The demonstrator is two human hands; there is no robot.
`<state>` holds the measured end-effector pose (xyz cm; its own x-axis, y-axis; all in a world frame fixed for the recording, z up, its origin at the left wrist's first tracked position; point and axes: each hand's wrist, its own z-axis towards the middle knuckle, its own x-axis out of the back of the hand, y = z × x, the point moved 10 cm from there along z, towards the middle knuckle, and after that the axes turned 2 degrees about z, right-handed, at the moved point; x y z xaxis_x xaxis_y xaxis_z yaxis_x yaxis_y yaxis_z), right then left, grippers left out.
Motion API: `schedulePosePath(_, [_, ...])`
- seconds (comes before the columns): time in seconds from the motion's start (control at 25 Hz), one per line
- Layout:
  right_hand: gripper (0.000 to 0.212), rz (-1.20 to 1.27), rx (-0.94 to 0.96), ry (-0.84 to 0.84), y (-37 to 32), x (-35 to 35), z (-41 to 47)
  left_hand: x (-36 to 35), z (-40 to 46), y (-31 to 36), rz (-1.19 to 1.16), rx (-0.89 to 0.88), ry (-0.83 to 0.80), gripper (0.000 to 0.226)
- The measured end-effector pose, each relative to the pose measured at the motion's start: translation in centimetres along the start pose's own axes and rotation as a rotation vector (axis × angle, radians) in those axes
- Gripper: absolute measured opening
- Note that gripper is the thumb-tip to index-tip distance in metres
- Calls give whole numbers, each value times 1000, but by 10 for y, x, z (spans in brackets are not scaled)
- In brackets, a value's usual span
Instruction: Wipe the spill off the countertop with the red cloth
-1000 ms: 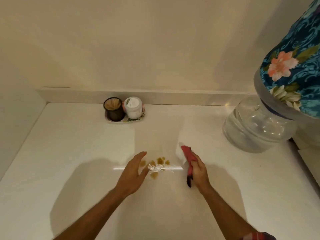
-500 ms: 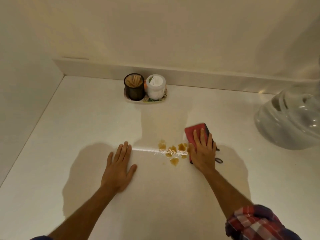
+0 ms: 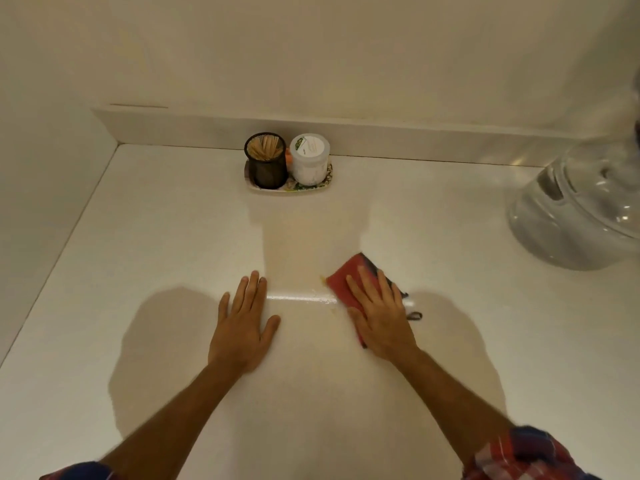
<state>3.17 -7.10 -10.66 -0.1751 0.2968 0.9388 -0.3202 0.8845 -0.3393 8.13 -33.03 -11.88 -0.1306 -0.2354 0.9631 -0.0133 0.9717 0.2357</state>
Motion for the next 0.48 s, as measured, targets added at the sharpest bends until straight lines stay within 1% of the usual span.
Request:
schedulePosePath(0.04, [57, 4, -146, 56, 20, 8, -20, 0, -2, 1, 2, -9, -2, 74])
schedulePosePath(0.12, [59, 34, -513, 180, 63, 28, -55, 0, -2, 2, 5, -19, 14, 74])
schedulePosePath(0.16, [59, 30, -656, 215, 78, 34, -66, -2, -1, 1, -3, -20, 10, 74])
schedulePosePath(0.2, [57, 10, -739, 234, 85, 37, -72, -2, 0, 1, -2, -25, 10, 74])
schedulePosePath(0.28, [54, -31, -783, 231, 85, 38, -67, -1, -1, 1, 2, -29, 36, 73])
schedulePosePath(0.36, [55, 6, -779, 190, 76, 30, -47, -1, -1, -1, 0, -24, 36, 71])
schedulePosePath(0.48, [58, -6, -644, 108, 34, 11, 5, -1, -1, -1, -20, -22, 33, 68])
